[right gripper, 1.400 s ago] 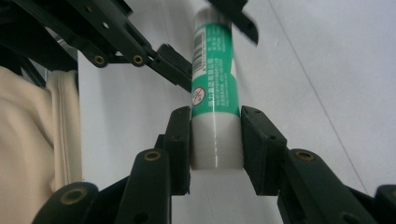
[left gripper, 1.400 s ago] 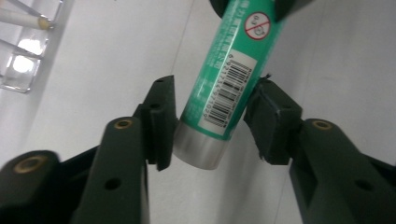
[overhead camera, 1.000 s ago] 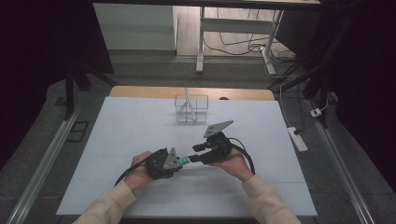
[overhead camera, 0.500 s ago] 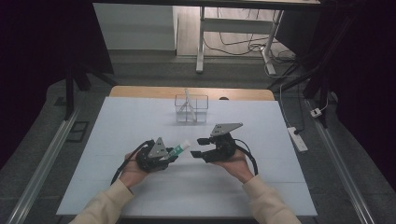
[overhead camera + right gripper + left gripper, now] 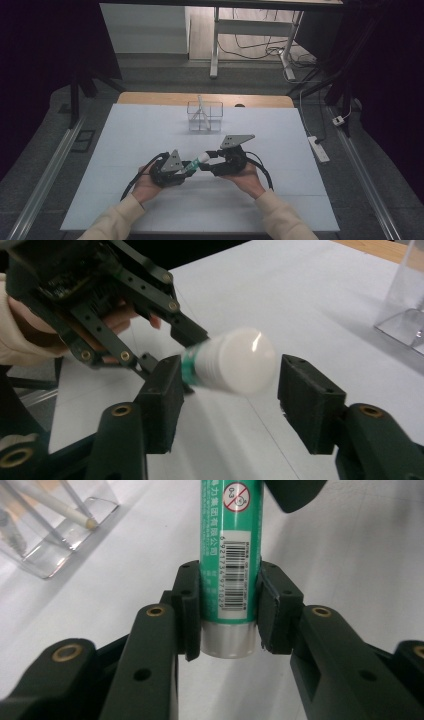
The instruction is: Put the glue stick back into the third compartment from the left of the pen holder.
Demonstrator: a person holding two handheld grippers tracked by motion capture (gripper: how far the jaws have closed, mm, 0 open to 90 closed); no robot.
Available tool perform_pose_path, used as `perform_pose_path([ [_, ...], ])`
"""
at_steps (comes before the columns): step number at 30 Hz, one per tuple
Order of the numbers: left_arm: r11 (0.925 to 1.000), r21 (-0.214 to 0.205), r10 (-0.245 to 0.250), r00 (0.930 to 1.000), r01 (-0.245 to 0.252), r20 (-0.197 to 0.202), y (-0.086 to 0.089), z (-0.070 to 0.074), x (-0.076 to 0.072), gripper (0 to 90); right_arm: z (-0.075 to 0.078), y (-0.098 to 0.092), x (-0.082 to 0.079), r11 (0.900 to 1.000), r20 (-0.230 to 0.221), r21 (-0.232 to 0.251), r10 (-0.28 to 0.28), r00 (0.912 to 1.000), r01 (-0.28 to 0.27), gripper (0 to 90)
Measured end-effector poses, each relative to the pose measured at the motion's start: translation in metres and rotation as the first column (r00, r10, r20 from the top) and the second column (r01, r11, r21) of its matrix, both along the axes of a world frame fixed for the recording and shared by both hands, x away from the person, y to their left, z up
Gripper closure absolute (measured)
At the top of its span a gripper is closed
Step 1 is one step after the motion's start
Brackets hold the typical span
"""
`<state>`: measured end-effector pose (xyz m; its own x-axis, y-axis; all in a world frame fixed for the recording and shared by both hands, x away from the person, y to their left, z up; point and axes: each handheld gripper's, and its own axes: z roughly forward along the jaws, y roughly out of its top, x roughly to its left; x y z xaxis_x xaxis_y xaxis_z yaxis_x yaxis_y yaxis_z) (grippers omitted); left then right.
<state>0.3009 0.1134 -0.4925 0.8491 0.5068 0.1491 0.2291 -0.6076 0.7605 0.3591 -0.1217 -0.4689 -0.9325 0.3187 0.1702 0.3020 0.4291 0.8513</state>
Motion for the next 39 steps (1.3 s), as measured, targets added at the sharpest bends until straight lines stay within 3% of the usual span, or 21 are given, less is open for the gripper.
perform_pose_path([
  [5,0.9998,0.018,-0.012,0.9999,0.011,0.003,-0.004,-0.002,-0.001,65.1,-0.001,0.002,-0.001,0.9999,-0.004,0.013,0.005,1.0000,-0.004,53.0],
  [12,0.9993,0.035,-0.012,0.9999,0.012,0.004,-0.005,-0.005,0.000,63.9,0.001,0.000,0.001,0.9968,-0.052,0.067,0.046,0.9976,-0.043,62.4],
  [20,1.0000,0.007,0.006,1.0000,-0.006,-0.005,-0.003,-0.004,0.002,60.1,0.003,0.000,0.000,0.9963,-0.047,0.064,0.061,0.9970,-0.058,64.1],
  [25,0.9983,-0.043,0.039,0.9988,-0.040,-0.030,0.005,-0.002,0.004,46.8,0.006,-0.003,0.000,0.9977,-0.021,0.056,0.040,0.9990,-0.038,64.2],
  [30,0.9932,-0.086,0.074,0.9955,-0.079,-0.059,0.017,0.000,0.003,40.8,0.011,-0.010,0.002,0.9981,0.007,0.061,0.003,1.0000,-0.003,64.2],
  [39,0.9882,-0.087,0.117,0.9875,-0.126,-0.106,0.044,-0.003,-0.012,38.6,0.025,-0.027,0.007,0.9954,0.062,0.062,-0.077,0.9951,0.073,64.2],
])
